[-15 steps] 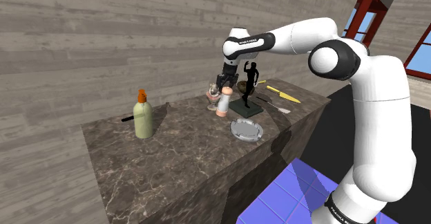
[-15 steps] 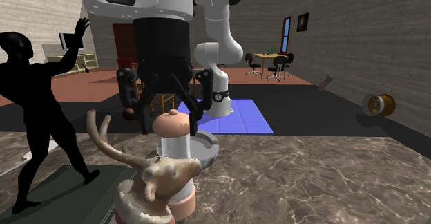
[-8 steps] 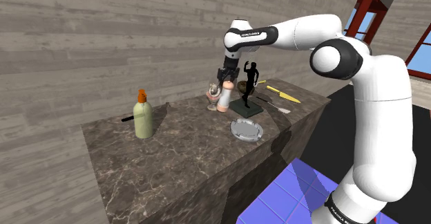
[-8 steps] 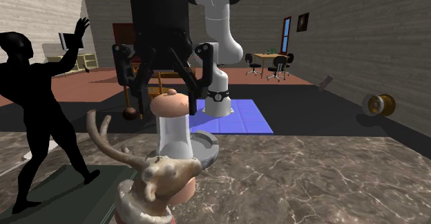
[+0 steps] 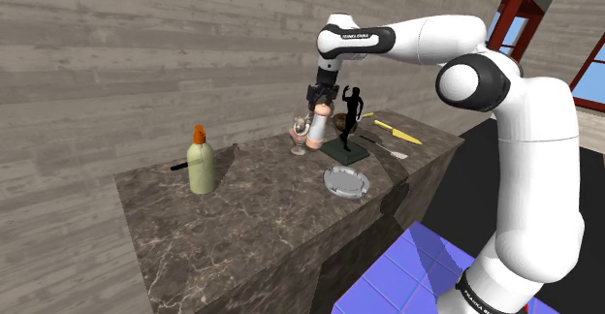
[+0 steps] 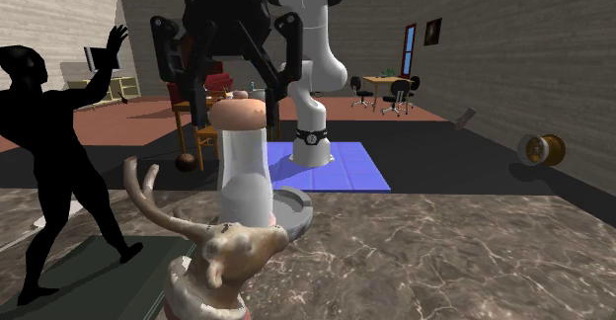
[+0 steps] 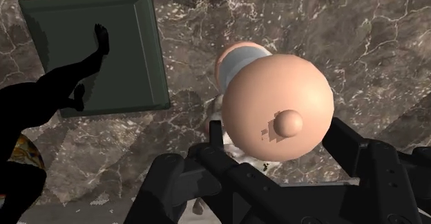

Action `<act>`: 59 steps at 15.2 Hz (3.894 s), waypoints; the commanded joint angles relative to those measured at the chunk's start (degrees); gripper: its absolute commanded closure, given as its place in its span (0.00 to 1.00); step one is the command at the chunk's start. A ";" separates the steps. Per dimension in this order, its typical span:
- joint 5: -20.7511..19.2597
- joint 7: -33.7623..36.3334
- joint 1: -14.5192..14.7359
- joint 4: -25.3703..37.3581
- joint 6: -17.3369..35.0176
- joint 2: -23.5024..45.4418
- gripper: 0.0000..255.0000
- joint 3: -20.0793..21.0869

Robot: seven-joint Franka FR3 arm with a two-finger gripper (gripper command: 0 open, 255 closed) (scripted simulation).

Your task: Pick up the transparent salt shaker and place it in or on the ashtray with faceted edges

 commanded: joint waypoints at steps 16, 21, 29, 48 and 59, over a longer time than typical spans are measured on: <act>-2.52 -1.81 -0.59 -35.28 0.17 -35.19 1.00 -1.28; -2.51 -1.86 -0.61 -39.12 4.02 -35.17 1.00 -1.30; -2.44 -1.99 -0.63 -44.57 10.14 -34.49 1.00 -1.35; -2.07 -2.38 -0.65 -52.09 20.64 -31.49 1.00 -1.47; -2.36 -2.17 -0.67 -48.76 14.96 -33.86 0.00 -1.44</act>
